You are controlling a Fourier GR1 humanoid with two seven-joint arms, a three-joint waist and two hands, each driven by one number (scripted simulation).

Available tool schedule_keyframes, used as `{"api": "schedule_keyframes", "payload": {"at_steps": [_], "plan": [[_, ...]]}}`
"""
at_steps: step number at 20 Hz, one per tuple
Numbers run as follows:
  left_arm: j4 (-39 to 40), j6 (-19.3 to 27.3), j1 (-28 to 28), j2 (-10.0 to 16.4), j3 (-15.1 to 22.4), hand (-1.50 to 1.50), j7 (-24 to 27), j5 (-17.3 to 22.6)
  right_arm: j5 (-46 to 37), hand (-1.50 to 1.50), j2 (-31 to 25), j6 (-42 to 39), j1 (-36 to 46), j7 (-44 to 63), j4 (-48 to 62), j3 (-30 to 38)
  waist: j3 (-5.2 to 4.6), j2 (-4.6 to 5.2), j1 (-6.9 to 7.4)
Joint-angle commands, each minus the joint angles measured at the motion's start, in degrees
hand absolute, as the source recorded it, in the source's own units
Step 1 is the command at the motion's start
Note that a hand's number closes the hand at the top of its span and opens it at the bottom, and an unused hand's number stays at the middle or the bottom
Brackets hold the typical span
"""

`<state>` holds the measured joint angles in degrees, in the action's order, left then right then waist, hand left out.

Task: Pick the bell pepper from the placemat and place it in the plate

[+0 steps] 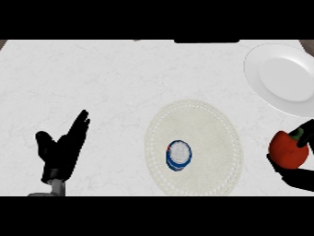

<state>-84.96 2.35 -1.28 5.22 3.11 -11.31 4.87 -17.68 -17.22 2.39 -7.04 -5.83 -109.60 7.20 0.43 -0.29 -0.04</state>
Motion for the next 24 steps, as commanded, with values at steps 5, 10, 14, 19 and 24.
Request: {"api": "schedule_keyframes", "payload": {"at_steps": [5, 10, 14, 19, 24], "plan": [[3.7, -1.4, -1.4, -0.9, 1.6, 0.0, 0.9, -0.8, 1.6, 1.5, -3.6, 4.4, 17.7, -9.4, 26.0, 10.0, -0.38, 0.62, 1.11], [-1.3, -1.4, -1.5, 0.0, 1.3, 0.0, -3.1, -0.1, 1.3, 1.5, -7.8, 8.1, 30.0, -13.9, 44.6, 15.0, -0.33, 0.65, 1.93], [3.5, -2.9, 0.9, 0.8, -0.5, 0.0, -0.1, 0.6, 1.6, 1.5, -11.7, 8.4, 37.6, -23.0, 61.2, 17.6, -0.31, 0.99, 2.17], [1.8, -1.2, 0.7, -1.4, 1.2, 0.0, -1.6, -0.4, 1.4, 1.5, -16.4, 8.2, 45.9, -29.2, 76.5, 19.9, -0.23, 1.26, 3.02], [0.6, -2.2, 1.4, -1.7, 3.2, 0.0, -2.2, -1.0, -2.9, 1.5, -18.8, 9.7, 48.6, -23.3, 86.0, 18.2, -0.16, 2.28, 5.17]]}}
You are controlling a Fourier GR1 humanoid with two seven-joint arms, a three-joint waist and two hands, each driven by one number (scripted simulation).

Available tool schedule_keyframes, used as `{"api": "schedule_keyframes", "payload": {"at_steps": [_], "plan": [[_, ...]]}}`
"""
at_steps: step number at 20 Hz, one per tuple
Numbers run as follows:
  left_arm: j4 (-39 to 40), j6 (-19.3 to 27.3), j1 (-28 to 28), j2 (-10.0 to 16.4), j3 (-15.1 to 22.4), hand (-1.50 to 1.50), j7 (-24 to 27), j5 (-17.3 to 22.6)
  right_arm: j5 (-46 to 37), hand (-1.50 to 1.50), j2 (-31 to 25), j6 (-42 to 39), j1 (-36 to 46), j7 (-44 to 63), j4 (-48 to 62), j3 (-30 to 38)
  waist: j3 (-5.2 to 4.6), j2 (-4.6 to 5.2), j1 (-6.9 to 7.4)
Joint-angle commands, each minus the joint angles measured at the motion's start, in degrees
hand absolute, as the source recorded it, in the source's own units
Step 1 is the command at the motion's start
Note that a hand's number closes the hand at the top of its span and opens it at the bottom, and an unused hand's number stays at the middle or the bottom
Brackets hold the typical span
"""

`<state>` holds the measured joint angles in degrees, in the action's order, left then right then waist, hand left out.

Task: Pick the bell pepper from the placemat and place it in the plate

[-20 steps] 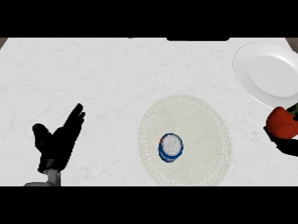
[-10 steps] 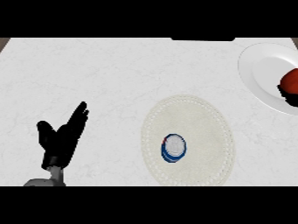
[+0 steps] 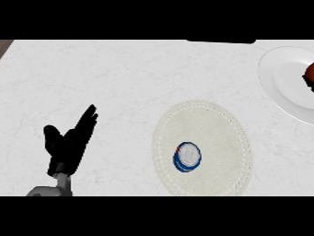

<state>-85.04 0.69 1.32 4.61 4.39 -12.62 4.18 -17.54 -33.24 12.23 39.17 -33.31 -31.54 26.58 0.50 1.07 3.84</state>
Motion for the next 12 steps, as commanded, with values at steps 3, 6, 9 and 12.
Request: {"api": "schedule_keyframes", "payload": {"at_steps": [3, 6, 9, 12], "plan": [[2.1, -0.1, -0.3, -1.1, 1.8, 0.0, -0.3, -1.1, -9.9, -1.5, -4.3, -0.8, 2.5, 6.1, 11.0, -7.4, -0.26, 1.3, 1.93], [1.6, -0.6, 0.4, 0.1, 0.7, 0.0, -0.8, -0.6, -10.6, -1.5, -3.7, -4.2, 4.8, 5.8, 14.9, -8.3, -0.11, 1.51, 2.8], [1.5, 0.6, 1.2, -2.7, 2.8, 0.0, -2.4, -1.1, -8.7, -1.5, -4.4, -9.2, 7.9, 2.6, 16.7, -6.8, -0.03, 1.22, 1.87], [2.7, -0.2, 1.4, -1.3, 1.4, 0.0, -1.3, -0.7, -5.8, -1.5, -3.5, -11.2, 8.8, -1.3, 17.4, -4.0, 0.04, 1.51, 1.88]]}}
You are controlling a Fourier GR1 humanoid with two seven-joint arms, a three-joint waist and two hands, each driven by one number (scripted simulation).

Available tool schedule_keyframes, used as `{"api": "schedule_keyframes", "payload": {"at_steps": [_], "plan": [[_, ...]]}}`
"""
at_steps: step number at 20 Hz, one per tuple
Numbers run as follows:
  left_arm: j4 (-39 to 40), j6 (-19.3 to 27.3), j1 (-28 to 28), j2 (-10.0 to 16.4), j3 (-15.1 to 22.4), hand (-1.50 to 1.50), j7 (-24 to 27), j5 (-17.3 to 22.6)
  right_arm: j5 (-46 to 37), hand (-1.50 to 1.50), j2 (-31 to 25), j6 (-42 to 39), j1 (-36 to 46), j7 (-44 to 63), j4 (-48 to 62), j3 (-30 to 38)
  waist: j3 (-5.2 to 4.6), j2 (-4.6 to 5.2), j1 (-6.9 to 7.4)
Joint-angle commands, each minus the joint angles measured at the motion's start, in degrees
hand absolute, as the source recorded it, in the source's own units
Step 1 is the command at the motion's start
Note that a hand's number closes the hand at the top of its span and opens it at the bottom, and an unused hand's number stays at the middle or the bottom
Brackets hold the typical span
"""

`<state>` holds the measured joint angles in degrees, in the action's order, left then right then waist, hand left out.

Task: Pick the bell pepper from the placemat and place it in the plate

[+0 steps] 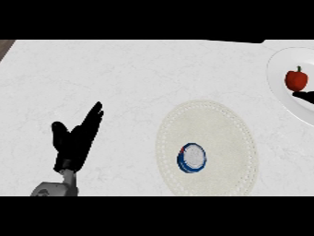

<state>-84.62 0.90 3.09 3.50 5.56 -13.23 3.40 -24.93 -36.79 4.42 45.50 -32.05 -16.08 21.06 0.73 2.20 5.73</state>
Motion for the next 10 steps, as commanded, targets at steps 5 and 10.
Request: {"api": "schedule_keyframes", "payload": {"at_steps": [5, 10], "plan": [[1.7, -0.4, -2.6, 0.1, -0.1, 0.0, 0.0, 0.1, 9.7, -1.5, -1.1, -8.0, 2.5, -8.1, 3.4, 9.5, -0.15, 0.08, -1.07], [3.3, 0.0, -1.6, -0.3, -0.6, 0.0, 1.2, -0.1, 12.7, -1.5, -4.5, -13.2, 1.9, -7.9, 6.3, 12.8, -0.27, 0.0, -1.95]]}}
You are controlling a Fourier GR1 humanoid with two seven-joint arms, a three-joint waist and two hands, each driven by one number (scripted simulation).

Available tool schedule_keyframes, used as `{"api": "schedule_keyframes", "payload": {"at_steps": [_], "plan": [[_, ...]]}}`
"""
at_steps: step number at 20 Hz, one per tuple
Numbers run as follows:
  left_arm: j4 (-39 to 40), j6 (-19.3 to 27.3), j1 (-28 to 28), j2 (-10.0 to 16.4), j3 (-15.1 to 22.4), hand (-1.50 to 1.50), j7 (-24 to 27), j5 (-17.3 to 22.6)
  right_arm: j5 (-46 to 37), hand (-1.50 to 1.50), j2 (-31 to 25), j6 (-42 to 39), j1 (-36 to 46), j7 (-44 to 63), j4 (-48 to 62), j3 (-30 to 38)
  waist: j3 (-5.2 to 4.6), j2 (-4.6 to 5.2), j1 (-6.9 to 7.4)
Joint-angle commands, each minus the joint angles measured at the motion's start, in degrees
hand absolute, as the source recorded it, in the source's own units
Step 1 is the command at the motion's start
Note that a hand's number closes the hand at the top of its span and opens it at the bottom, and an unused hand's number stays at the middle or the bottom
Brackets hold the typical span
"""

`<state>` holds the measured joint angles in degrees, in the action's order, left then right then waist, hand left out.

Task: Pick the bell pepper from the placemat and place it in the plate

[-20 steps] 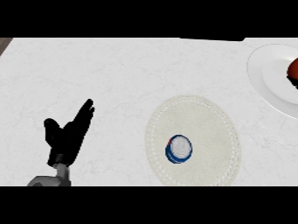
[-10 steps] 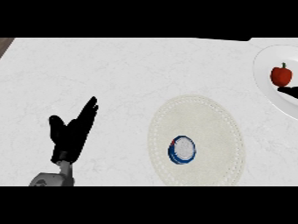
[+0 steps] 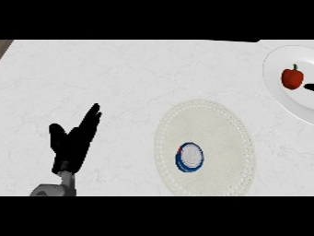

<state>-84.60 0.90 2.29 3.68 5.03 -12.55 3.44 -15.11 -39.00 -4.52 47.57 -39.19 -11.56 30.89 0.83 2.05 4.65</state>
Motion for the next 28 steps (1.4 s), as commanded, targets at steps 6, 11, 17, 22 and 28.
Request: {"api": "schedule_keyframes", "payload": {"at_steps": [6, 11, 17, 22, 28], "plan": [[2.5, -1.6, -2.4, 1.2, -1.8, 0.0, 0.9, 1.5, 3.6, -1.5, -7.9, -19.5, -3.8, -1.2, 4.3, 3.3, -0.3, 0.09, -1.06], [1.3, 0.5, -1.7, -0.3, -0.5, 0.0, -1.3, 0.1, 1.4, -1.5, -10.8, -29.3, -8.5, -6.4, 3.0, 0.7, -0.31, -0.46, -2.11], [0.8, -0.4, -2.6, 0.9, -2.2, 0.0, -1.0, 1.5, 0.3, -1.5, -12.4, -31.0, -14.5, -10.6, 1.1, -0.8, -0.27, -0.64, -2.58], [0.3, 0.1, -2.2, -0.2, -1.1, 0.0, -2.9, 1.1, -1.1, -1.5, -14.0, -30.9, -17.1, -12.4, -0.3, -2.6, -0.12, -0.61, -2.59], [1.9, -0.7, -3.9, 0.4, -1.8, 0.0, 0.5, 1.0, -1.1, -1.5, -12.9, -29.0, -20.0, -15.4, -0.7, -3.4, -0.28, -0.88, -2.67]]}}
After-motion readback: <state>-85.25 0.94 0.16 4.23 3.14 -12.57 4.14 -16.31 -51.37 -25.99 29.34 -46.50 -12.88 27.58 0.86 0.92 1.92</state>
